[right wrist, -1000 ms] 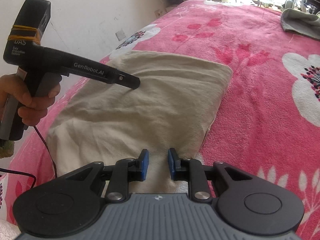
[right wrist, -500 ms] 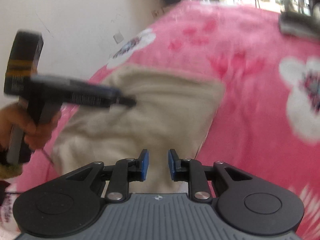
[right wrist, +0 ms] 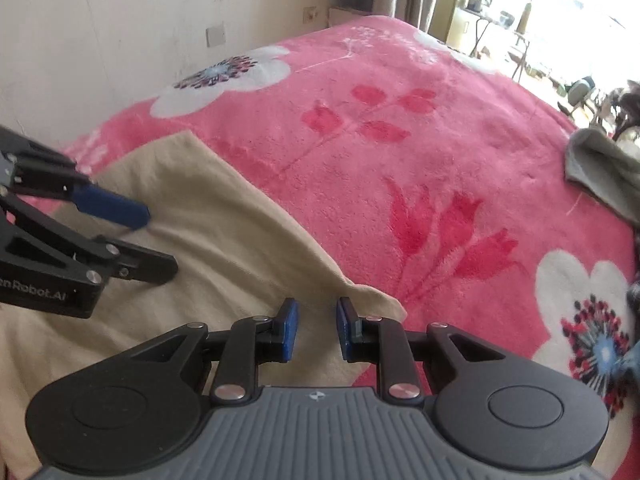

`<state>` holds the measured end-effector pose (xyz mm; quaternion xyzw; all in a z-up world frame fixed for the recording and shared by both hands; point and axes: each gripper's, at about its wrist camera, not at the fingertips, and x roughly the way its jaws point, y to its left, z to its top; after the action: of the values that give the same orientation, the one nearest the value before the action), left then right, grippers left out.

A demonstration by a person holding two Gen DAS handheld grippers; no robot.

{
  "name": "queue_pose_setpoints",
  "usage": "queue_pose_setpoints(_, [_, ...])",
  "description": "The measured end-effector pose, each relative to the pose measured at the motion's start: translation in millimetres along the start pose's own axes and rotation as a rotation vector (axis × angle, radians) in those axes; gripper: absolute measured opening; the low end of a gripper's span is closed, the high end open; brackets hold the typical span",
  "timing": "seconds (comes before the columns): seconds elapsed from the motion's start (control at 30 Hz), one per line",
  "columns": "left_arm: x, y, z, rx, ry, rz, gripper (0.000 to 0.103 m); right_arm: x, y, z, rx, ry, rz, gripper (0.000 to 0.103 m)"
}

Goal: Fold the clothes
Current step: 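Bring both open grippers to opposite sides of the folded khaki trousers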

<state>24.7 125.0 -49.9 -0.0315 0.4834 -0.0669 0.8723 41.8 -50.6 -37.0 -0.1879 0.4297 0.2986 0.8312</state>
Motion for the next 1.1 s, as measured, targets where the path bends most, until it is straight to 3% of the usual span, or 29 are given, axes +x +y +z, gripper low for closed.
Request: queue_pose_setpoints(1.1, [0.6,3.4,0.5,-0.003,-0.008,-0.023,0.048,4.4,2.4,3.7,-0.009,0.016,-0.012,0.023])
